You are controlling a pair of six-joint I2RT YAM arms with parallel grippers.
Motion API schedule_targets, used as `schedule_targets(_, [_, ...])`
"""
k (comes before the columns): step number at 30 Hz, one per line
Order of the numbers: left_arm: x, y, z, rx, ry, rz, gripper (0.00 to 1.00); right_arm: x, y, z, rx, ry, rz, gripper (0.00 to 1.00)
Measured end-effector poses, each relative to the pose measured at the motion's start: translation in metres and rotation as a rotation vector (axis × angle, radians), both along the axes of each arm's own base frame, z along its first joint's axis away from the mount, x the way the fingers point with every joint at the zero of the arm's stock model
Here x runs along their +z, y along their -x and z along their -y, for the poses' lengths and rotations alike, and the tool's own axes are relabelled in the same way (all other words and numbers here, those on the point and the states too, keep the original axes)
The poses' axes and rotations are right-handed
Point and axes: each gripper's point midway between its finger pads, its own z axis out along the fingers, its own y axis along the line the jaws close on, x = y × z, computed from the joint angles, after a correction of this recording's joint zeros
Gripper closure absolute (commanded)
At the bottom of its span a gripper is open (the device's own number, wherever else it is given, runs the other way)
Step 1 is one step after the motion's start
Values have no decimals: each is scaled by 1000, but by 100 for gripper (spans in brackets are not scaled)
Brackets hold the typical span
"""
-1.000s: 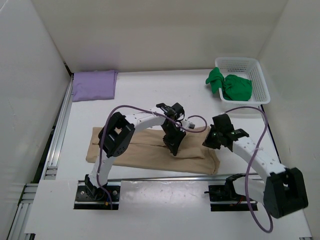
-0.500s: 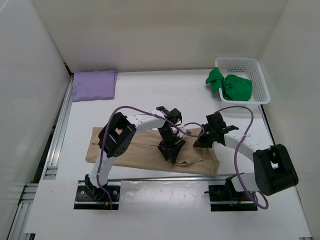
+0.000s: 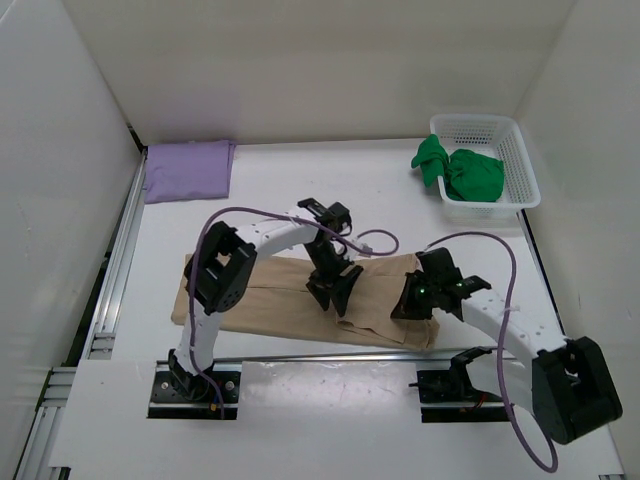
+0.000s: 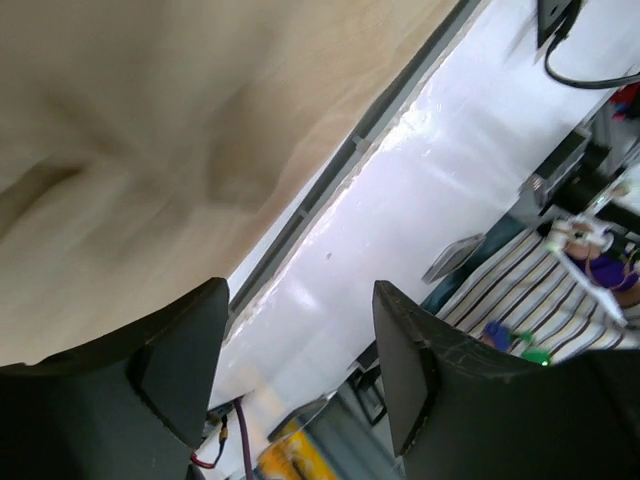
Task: Fold and stack the t-shirts
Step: Rotate the tshirt 90 degrees
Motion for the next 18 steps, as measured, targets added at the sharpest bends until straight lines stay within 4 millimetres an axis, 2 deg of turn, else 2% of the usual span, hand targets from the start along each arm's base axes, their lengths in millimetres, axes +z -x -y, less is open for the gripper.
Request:
schedule_targets(4, [15, -32, -26, 113, 17, 41, 29, 1, 5, 14, -41, 58, 8, 100])
schedule_targets(6, [24, -56, -51, 200, 13, 95, 29, 0, 4, 23, -78, 111, -8, 100])
schedule_targets(8, [29, -88, -84, 311, -5, 189, 29, 4, -4, 32, -124, 182, -23, 100])
schedule_targets(10, [30, -119, -125, 424, -54, 311, 29, 13, -23, 37, -169, 243, -20, 100])
schedule_targets(13, [26, -154, -208, 621, -207, 500, 29, 29, -64, 36, -224, 317, 8, 100])
schedule_targets(16, [14, -158, -277, 760, -380, 579, 29, 34, -97, 33, -254, 369, 24, 100])
schedule_targets(18, [0, -155, -315, 830, -490, 584, 29, 28, -108, 34, -267, 410, 3, 100])
